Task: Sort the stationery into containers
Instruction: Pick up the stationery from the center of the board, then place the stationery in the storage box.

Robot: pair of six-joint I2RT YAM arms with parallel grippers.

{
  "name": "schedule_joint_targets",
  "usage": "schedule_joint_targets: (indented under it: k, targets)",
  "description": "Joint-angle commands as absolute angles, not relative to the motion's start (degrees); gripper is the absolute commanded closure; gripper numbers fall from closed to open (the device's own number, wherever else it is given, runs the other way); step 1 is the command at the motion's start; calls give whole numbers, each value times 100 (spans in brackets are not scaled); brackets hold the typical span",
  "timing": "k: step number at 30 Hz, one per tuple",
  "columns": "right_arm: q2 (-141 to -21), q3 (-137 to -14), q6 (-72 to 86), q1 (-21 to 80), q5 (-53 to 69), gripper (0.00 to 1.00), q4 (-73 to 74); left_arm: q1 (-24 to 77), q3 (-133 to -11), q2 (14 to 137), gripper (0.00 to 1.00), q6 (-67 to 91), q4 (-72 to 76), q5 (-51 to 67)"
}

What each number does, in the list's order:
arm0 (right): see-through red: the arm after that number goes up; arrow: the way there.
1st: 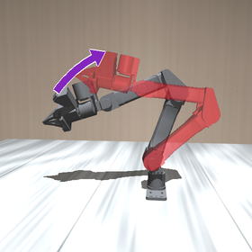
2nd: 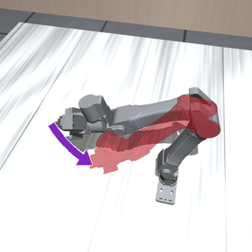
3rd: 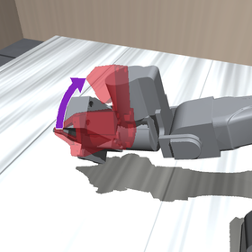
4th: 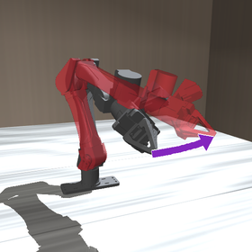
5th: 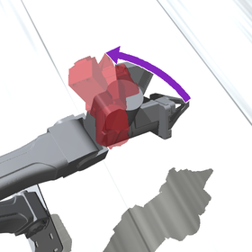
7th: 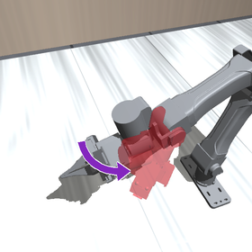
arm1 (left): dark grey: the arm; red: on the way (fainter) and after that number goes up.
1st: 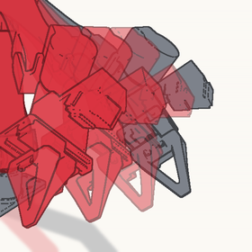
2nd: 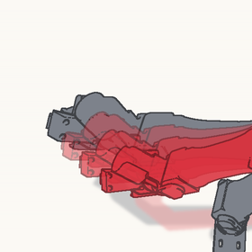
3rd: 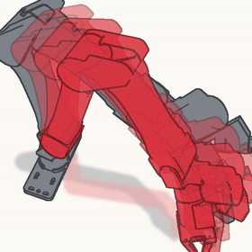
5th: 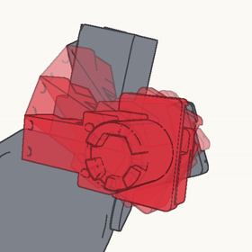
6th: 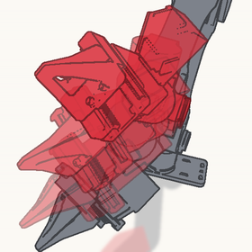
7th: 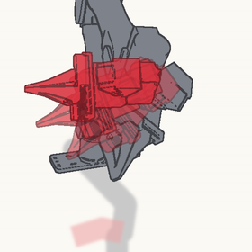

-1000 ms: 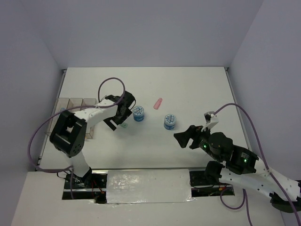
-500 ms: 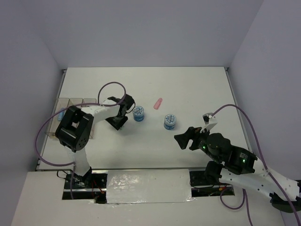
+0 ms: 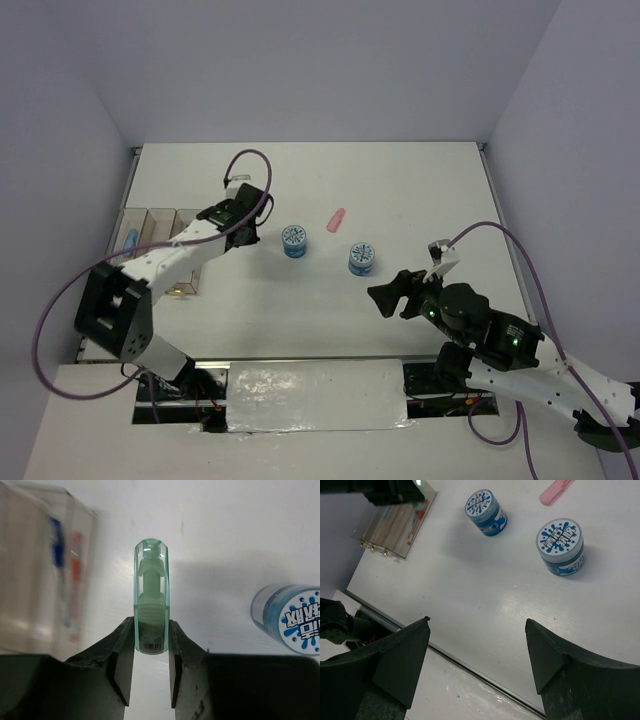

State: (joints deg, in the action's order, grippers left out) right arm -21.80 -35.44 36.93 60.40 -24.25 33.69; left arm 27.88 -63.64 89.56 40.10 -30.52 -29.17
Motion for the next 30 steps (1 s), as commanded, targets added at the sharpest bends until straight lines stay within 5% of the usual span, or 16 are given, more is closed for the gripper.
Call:
schedule_joint_targets:
  k: [1,7,12,25,30]
  targets:
    - [-2004,-3428,3577,6065,-2391,16,2997,2690,-6172,8026,100,475,-2200,-4250]
    - [-1811,-3349,3472,6073,-2242,16,2900,1188,-4197,6619,100,-1927,1261,-5440]
    - [-1609,-3200,3437,6073,-1943,16,2778,63,-3999,7557,100,-3488,3345,-6010]
    - [-1265,-2865,3559,6065,-1459,16,2663,-782,-4543,9078,100,-1654,2181,-5950]
    - [-1468,-3040,3480,6073,-1406,8,2566,-844,-4710,9360,80,-1178,1724,-5644]
